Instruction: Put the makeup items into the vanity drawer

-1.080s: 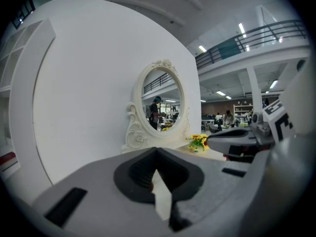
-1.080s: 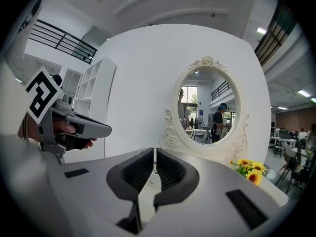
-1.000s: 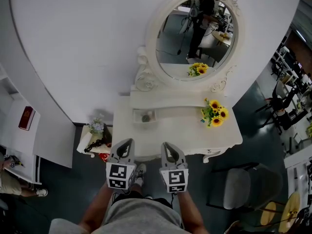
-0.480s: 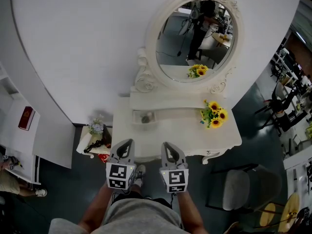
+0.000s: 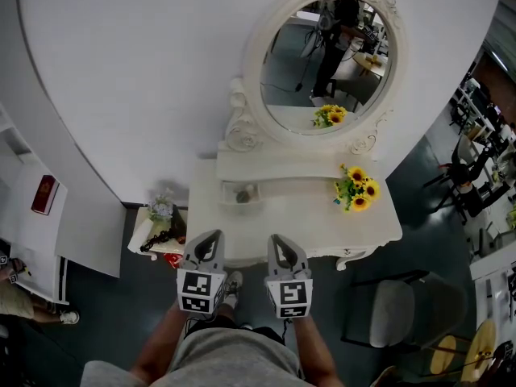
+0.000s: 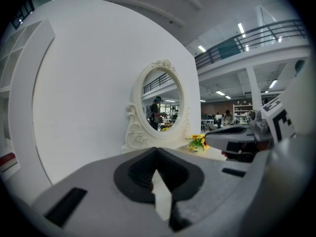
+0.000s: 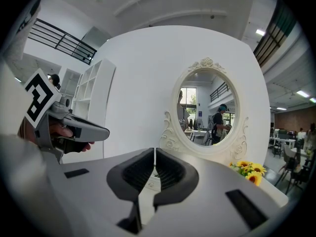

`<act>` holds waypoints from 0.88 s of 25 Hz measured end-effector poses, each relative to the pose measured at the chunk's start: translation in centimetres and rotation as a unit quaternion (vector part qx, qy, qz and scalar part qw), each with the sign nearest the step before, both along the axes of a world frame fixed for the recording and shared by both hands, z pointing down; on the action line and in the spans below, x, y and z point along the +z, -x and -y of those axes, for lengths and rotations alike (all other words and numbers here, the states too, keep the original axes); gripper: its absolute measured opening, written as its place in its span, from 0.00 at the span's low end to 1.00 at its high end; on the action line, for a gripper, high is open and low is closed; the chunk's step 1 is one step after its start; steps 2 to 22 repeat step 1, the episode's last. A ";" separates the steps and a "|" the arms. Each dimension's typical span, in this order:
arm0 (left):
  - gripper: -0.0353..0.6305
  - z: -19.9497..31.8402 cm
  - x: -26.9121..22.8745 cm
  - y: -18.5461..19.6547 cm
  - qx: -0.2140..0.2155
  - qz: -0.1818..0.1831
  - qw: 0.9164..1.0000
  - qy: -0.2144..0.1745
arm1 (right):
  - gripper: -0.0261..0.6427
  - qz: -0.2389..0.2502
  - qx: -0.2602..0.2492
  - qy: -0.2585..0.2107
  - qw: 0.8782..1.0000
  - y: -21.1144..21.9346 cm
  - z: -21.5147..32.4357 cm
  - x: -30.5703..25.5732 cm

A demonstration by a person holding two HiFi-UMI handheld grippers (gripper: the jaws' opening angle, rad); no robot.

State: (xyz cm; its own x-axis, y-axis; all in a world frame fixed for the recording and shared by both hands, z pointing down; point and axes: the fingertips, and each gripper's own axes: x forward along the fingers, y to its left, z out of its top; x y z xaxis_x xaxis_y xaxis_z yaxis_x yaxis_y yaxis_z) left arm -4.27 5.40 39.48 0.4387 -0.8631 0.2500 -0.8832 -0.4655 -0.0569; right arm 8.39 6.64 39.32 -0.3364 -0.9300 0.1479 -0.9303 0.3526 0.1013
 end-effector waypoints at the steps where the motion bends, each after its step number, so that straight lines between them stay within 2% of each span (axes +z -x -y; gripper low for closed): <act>1: 0.05 0.0 0.1 0.0 0.001 0.000 1.000 0.000 | 0.08 0.000 0.000 0.000 1.000 0.0 0.0 0.1; 22: 0.05 0.0 0.1 0.0 0.001 0.000 1.000 0.000 | 0.08 0.000 0.000 0.000 1.000 0.0 0.0 0.1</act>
